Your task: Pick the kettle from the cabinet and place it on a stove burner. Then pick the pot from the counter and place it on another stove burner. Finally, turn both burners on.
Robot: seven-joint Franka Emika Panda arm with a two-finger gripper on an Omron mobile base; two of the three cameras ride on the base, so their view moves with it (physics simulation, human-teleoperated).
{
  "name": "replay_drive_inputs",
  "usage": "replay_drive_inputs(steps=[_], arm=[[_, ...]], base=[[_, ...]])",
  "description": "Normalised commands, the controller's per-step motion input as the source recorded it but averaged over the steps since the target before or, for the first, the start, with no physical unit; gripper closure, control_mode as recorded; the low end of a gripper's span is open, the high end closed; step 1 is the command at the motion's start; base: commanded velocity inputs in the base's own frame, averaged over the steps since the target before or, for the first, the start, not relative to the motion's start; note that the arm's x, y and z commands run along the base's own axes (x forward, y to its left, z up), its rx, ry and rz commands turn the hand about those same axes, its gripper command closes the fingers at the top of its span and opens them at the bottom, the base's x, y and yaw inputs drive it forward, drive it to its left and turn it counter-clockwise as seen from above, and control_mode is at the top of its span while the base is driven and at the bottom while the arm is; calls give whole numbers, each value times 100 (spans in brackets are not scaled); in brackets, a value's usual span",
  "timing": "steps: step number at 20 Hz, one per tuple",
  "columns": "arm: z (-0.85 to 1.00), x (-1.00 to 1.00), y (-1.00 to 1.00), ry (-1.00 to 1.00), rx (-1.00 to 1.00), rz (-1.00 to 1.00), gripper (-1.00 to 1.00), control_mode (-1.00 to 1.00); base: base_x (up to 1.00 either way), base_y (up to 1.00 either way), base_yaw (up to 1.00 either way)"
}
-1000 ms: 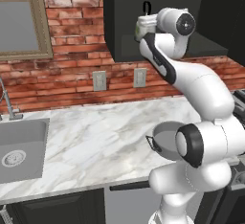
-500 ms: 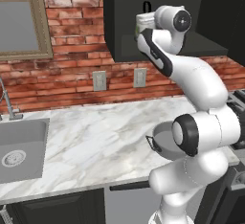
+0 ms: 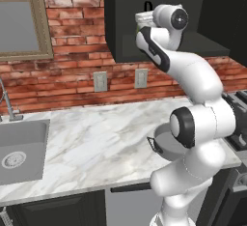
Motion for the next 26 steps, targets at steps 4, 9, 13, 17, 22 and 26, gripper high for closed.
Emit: replay_drive_inputs(steps=[4,9,13,17,22,26], arm=[[0,18,0,0,0,0,-100,-100],[0,22,0,0,0,0,-100,-100],[0,20,0,0,0,0,-100,-100],[0,23,2,1,0,0,100,-100],[0,8,0,0,0,0,100,-100],[0,0,0,0,0,0,100,-100]], base=[[0,0,0],[0,0,0],[0,0,0],[0,0,0],[0,0,0],[0,0,0]])
